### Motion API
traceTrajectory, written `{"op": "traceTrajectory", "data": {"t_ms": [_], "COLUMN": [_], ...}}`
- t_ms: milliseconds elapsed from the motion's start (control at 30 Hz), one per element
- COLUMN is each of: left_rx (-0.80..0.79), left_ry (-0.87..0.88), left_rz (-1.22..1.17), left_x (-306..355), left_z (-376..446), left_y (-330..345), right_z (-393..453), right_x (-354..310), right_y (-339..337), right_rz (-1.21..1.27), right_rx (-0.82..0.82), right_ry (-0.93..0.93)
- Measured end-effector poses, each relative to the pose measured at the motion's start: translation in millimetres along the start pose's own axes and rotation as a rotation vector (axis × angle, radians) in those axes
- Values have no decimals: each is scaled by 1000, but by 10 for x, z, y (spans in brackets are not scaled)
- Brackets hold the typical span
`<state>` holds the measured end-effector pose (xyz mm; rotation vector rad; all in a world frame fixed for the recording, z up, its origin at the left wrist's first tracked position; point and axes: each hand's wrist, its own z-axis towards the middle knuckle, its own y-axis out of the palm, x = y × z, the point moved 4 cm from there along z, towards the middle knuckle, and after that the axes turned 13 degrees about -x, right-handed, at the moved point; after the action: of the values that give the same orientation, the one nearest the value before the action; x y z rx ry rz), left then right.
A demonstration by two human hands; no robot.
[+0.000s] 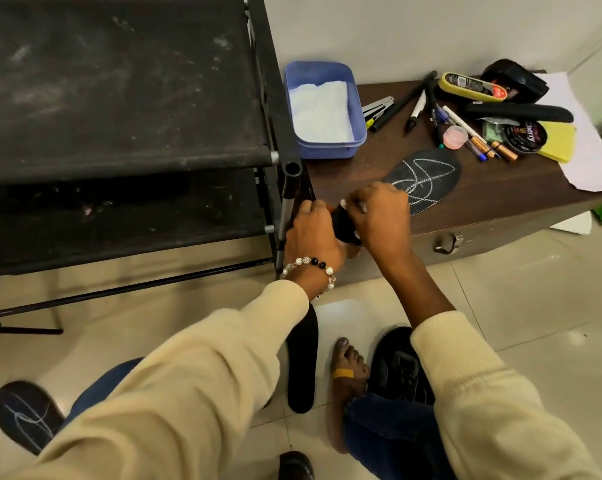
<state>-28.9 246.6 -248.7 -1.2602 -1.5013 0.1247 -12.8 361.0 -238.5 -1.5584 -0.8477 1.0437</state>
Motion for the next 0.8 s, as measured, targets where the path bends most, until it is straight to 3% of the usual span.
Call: {"op": "traceTrajectory", "data": {"t_ms": [233, 467, 600, 700, 800], "left_rx": [-9, -8, -58, -71, -57], "left_ry": [12, 9, -14, -3, 44], "left_rz": [-7, 47, 126, 145, 160], "left_x": [-24, -1, 15, 49, 78], "left_z": [23, -6, -12, -8, -3], "left_y": [5, 3, -7, -28, -24], "right_z": [-337, -287, -357, -378, -345], "right_x": [5, 325, 352, 434, 428], "right_y": [-251, -267, -299, -401, -337], "right_rz": [198, 243, 290, 369, 204], "right_rx": [-293, -126, -204, -68, -62], "right_ry": [-328, 31, 13, 72, 57]}}
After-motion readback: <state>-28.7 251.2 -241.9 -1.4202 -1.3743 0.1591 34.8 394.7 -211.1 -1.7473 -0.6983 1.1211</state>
